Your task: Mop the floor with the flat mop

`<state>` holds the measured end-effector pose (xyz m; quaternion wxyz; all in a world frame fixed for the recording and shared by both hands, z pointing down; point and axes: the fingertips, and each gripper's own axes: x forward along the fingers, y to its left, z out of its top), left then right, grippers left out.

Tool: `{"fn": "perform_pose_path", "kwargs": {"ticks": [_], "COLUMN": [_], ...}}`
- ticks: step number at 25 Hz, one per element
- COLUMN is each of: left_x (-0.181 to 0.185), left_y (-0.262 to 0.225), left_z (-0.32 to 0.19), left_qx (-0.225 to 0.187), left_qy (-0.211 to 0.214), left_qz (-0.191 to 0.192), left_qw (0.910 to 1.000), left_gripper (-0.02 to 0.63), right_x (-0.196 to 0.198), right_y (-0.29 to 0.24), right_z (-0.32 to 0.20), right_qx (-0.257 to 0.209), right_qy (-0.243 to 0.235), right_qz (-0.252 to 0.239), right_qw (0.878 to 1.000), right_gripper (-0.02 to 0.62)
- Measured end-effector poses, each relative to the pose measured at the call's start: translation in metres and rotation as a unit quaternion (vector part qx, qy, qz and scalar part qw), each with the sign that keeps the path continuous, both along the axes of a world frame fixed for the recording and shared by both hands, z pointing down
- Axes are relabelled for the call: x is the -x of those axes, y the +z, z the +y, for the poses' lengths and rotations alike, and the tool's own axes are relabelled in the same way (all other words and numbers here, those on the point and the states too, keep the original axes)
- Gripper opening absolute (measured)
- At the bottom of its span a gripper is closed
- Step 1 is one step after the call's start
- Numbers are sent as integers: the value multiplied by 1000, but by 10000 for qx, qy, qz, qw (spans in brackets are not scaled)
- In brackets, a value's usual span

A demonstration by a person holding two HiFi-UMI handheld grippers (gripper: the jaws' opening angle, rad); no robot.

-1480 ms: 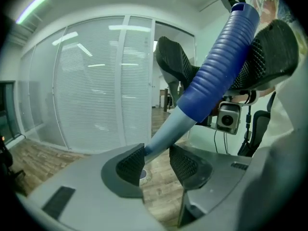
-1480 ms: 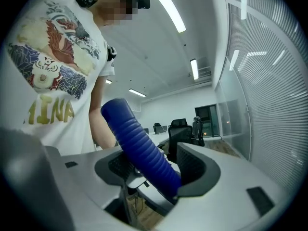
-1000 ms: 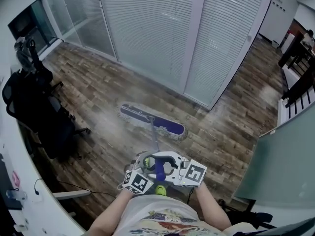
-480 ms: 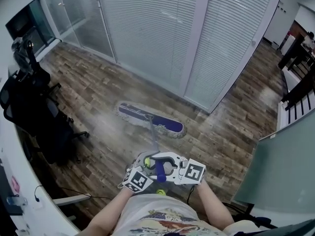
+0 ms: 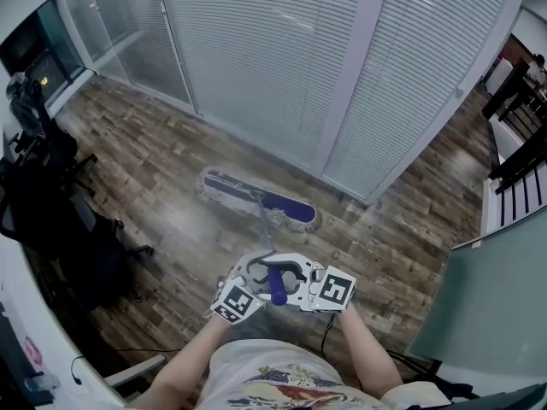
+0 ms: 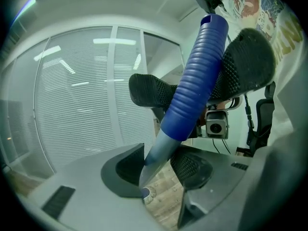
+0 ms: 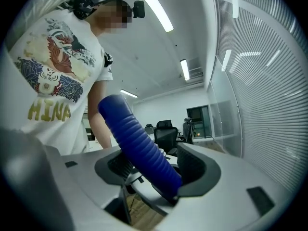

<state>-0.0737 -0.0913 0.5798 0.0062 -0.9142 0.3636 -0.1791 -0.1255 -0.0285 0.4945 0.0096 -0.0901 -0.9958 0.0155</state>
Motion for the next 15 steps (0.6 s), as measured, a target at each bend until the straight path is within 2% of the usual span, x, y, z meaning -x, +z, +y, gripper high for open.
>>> {"fn": "perform_pose_path", "kwargs": {"ticks": [9,15], "left_x": [87,120], "left_y": [12,17], "left_z": [-141,-223], "left_qx": [8,31], "left_qy": [-6,88], "left_qz": [113,29], "left_qw": [9999,10000], "left_gripper": [149,149], "right_x": [89,123], "right_y": [16,22], "right_z": [-140,-223], "right_qx": [359,476], "right_qy": [341,521], "right_qz": [155,266], "right_qw": [9987,9972], "right_gripper": [258,258]}}
